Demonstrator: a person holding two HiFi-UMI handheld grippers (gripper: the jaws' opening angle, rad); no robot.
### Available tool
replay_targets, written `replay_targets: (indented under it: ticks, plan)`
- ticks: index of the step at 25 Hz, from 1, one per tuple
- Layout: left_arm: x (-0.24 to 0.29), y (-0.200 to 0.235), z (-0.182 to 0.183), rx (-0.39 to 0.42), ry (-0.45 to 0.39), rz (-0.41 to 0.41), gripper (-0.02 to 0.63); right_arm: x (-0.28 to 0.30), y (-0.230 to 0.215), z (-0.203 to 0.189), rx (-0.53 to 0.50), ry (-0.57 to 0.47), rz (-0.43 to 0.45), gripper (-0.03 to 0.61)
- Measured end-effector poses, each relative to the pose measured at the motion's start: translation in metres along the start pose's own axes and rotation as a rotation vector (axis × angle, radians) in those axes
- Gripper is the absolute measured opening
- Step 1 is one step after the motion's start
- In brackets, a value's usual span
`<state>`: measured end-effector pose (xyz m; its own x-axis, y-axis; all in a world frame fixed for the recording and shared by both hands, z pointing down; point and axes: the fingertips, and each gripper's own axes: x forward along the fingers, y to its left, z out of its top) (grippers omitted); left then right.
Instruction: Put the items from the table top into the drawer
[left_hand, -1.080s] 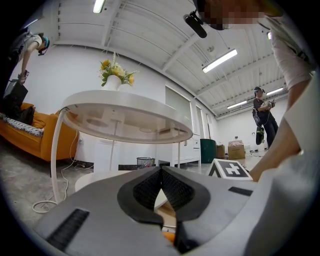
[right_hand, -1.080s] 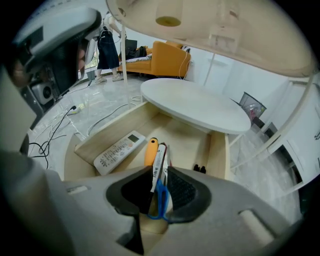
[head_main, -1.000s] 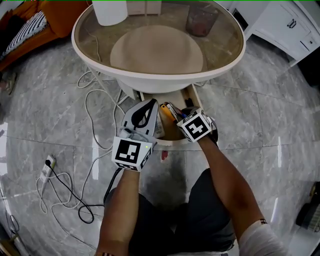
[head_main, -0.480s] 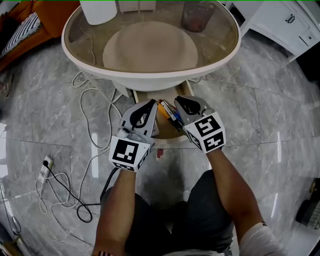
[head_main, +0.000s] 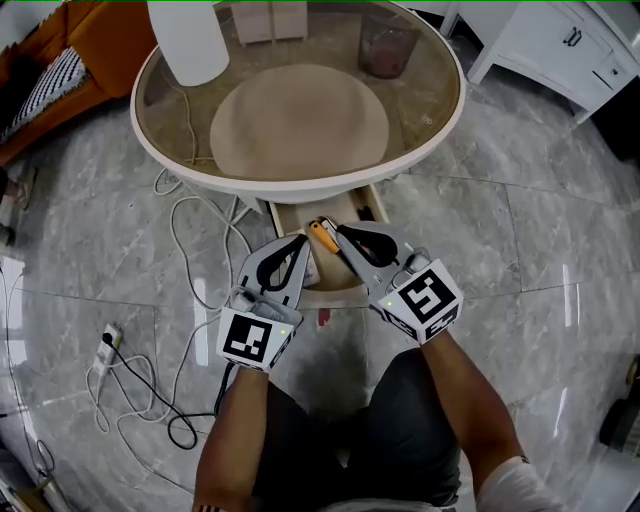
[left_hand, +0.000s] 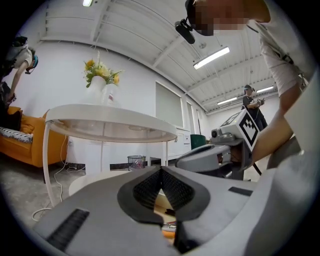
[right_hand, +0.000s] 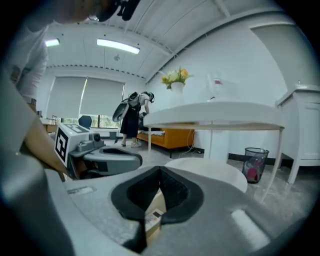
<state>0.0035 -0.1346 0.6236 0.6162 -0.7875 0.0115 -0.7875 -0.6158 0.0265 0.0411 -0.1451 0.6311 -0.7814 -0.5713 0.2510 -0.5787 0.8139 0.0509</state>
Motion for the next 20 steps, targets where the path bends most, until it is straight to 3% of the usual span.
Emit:
replay_targets:
  ticks: [11, 20]
  plan:
    - [-0.021, -0.009, 0.092, 0.038, -0.048, -0.029, 0.0, -0.027, 0.03, 0.101, -0.044, -0.214, 0.074, 0.0]
    - [-0.032, -0.005, 0.186, 0.028, -0.027, 0.002, 0.0, -0.047, 0.031, 0.202, -0.004, -0.233, 0.083, 0.0]
